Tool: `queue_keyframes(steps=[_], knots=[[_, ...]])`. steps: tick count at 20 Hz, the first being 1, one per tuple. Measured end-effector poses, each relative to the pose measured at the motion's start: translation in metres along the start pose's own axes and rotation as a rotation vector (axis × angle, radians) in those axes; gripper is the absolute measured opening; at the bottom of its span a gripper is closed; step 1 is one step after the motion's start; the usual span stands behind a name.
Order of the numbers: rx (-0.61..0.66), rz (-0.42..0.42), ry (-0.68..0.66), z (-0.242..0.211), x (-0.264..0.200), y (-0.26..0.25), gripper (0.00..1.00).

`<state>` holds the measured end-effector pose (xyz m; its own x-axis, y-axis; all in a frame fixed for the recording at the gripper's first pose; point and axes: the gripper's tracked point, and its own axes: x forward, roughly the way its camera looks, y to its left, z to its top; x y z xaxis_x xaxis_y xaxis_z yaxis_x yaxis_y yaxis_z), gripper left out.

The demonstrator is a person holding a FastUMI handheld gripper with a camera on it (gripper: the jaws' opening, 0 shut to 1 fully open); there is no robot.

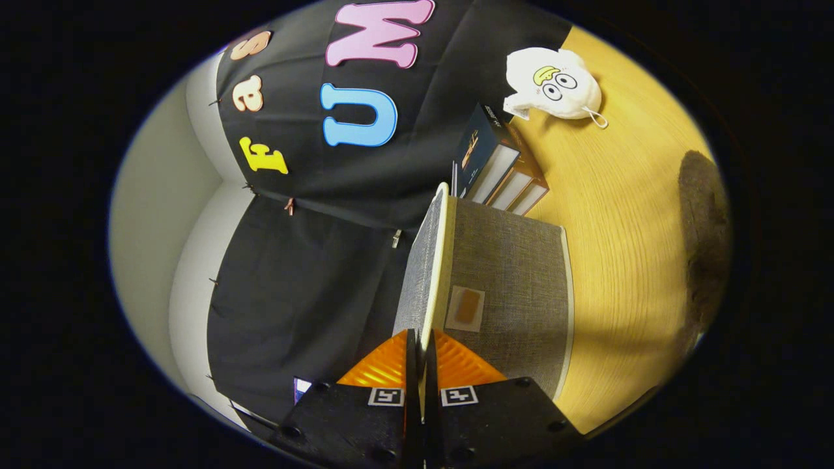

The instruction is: Open the storage box then place both shoes into the box .Put the left shoe in first, then the right shoe, with the right side of both shoes facing outward in a uniform manner.

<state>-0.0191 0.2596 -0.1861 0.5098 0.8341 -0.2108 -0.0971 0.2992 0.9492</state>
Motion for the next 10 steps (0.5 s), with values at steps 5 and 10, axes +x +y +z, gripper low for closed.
queue_keyframes(steps=[5,10], knots=[[-0.058,-0.009,0.007,0.004,0.002,0.032,0.06],[-0.122,0.009,-0.001,-0.001,0.015,0.079,0.06]])
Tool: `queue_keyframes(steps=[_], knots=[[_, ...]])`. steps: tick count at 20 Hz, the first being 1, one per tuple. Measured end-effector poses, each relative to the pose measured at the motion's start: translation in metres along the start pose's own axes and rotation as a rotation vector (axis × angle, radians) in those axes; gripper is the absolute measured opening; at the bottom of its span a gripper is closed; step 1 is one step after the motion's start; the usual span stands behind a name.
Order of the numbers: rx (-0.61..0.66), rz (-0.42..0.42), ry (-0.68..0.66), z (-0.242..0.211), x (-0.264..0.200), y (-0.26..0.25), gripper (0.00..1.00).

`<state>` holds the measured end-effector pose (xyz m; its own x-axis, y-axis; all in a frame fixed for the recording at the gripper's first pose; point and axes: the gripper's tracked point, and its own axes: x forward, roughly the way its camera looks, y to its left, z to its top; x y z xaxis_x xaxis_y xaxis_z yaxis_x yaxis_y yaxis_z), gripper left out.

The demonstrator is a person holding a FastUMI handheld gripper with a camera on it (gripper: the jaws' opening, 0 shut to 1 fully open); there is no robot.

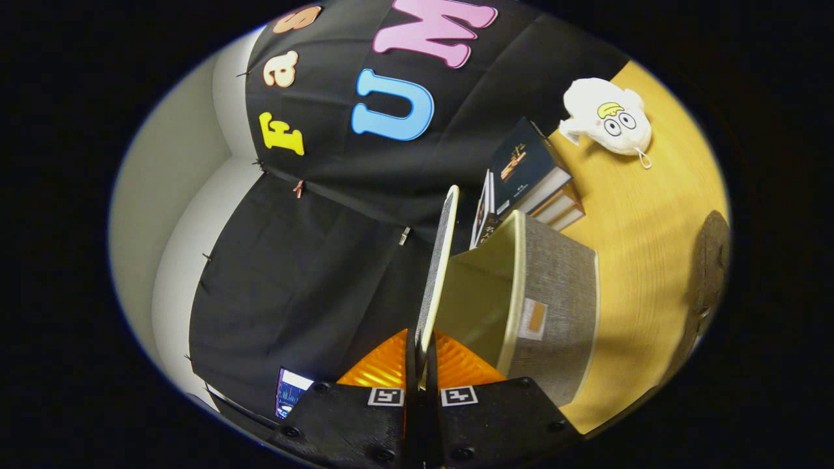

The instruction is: Open the storage box then place both shoes into the box .Put the left shoe in first, then the right shoe, with the right side of both shoes facing outward in a uniform manner.

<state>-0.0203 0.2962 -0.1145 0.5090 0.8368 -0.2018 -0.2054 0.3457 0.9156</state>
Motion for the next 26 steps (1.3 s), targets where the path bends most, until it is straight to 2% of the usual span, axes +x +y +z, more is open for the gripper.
queue_keyframes(steps=[6,14,18,22,26], knots=[[-0.068,0.027,0.026,-0.017,0.04,0.067,0.06],[-0.139,0.004,0.067,-0.067,0.132,0.13,0.06],[-0.177,-0.06,0.073,-0.1,0.187,0.133,0.06],[-0.263,-0.155,0.122,-0.148,0.24,0.113,0.06],[-0.252,-0.215,0.146,-0.17,0.267,0.09,0.06]])
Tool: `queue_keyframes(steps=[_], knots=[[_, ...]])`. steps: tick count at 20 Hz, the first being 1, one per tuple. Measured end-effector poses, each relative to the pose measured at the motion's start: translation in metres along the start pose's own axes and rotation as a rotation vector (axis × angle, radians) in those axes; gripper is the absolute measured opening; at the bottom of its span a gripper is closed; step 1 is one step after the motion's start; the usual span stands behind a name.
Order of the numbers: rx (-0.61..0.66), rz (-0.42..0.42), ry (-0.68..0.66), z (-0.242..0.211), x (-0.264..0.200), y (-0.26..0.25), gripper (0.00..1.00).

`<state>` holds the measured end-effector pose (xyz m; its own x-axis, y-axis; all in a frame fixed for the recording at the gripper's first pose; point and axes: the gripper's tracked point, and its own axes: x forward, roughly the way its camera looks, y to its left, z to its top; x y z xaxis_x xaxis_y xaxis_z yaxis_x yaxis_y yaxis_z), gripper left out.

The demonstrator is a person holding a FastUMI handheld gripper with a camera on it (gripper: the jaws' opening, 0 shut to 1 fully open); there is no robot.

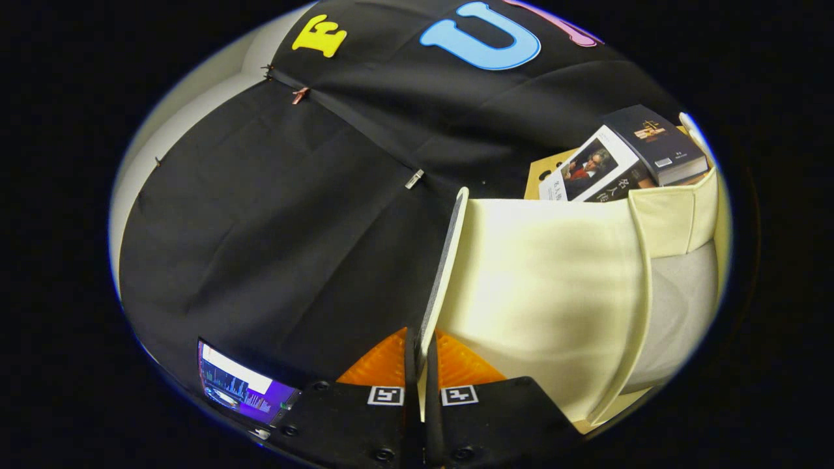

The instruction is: Open the storage box then place both shoes into the box .Put the left shoe in first, then the right shoe, with the right side of both shoes facing outward in a uniform manner.

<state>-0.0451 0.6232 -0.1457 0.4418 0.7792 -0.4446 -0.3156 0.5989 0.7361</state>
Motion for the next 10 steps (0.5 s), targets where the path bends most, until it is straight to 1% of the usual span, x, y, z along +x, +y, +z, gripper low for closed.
queue_keyframes(steps=[4,5,6,8,10], knots=[[0.005,-0.031,0.005,0.001,0.008,-0.012,0.06],[-0.002,-0.038,-0.021,0.009,0.005,-0.014,0.06],[-0.026,-0.067,-0.062,0.02,-0.001,-0.019,0.1],[-0.114,-0.128,-0.139,0.045,-0.018,-0.033,0.55],[-0.208,-0.18,-0.201,0.07,-0.044,-0.046,1.0]])
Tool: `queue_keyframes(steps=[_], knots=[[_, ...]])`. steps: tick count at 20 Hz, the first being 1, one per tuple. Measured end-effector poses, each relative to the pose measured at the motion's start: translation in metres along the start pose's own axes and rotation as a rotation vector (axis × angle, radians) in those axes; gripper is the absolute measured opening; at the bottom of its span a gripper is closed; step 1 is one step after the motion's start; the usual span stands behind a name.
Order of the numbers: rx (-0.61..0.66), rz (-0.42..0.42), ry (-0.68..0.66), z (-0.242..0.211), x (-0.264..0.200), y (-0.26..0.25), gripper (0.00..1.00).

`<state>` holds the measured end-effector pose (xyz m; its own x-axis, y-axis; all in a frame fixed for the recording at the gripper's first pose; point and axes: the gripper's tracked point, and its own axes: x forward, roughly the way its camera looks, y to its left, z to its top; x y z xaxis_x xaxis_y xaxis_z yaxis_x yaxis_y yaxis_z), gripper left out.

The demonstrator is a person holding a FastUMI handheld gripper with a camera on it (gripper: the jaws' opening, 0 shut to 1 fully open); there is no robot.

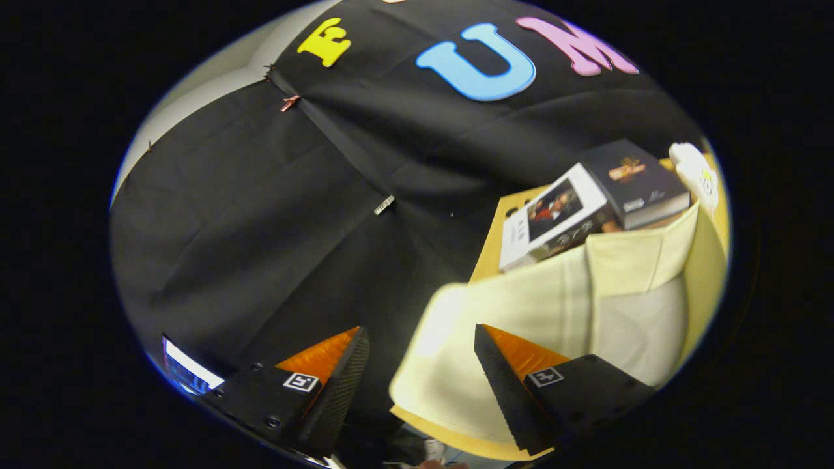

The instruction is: Open the storage box then place both shoes into the box .Put the left shoe in first, then the right shoe, with the right side of both shoes facing outward in a uniform manner.

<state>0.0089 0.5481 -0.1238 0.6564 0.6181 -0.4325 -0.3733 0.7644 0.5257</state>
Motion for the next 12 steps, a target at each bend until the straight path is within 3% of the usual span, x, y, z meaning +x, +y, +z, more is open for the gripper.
queue_keyframes(steps=[5,12], knots=[[-0.174,-0.095,-0.102,0.053,-0.084,-0.069,0.97],[-0.258,-0.332,-0.16,0.082,-0.224,-0.238,0.98]])
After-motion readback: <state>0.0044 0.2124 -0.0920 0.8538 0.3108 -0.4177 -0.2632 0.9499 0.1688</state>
